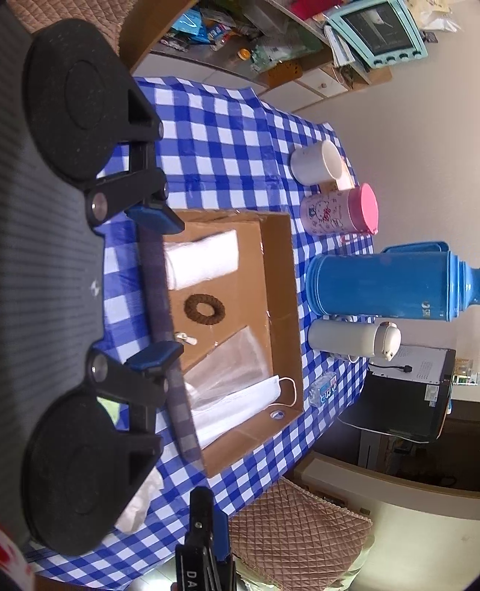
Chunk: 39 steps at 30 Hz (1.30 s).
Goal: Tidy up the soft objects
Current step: 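Withdraw both tools from the box back toward the remaining pile, then approach the dark grey cloth with the left gripper and the green cloth with the right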
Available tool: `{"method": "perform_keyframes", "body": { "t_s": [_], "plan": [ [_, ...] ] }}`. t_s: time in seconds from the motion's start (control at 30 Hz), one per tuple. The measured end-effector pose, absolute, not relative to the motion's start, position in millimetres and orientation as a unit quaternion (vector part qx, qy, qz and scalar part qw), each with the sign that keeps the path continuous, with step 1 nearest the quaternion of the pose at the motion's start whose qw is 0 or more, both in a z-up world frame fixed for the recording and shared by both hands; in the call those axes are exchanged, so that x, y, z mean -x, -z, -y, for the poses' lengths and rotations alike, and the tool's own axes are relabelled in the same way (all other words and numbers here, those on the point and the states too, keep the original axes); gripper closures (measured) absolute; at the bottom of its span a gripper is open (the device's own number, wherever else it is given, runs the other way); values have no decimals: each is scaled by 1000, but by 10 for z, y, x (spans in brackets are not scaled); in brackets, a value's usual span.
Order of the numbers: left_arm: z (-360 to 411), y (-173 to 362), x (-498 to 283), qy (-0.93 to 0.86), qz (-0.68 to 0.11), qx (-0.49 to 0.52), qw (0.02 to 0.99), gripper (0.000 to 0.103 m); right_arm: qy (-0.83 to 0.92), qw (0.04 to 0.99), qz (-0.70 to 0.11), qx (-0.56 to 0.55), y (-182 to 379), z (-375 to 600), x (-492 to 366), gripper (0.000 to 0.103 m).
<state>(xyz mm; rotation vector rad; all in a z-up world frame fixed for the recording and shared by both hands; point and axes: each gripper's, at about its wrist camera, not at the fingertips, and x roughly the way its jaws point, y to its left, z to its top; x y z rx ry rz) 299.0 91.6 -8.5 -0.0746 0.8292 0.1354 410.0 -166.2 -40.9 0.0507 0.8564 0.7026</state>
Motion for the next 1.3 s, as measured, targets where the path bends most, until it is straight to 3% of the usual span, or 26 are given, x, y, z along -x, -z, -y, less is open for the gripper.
{"method": "perform_keyframes", "body": {
  "t_s": [0.73, 1.3],
  "plan": [
    [-831, 40, -1864, -111, -414, 79, 900, 41, -378, 831, -407, -3, 304, 1724, -3259, 31],
    [-771, 202, -1548, -123, -430, 93, 889, 41, -408, 811, -419, 25, 490, 1468, -3060, 31]
  ]
}}
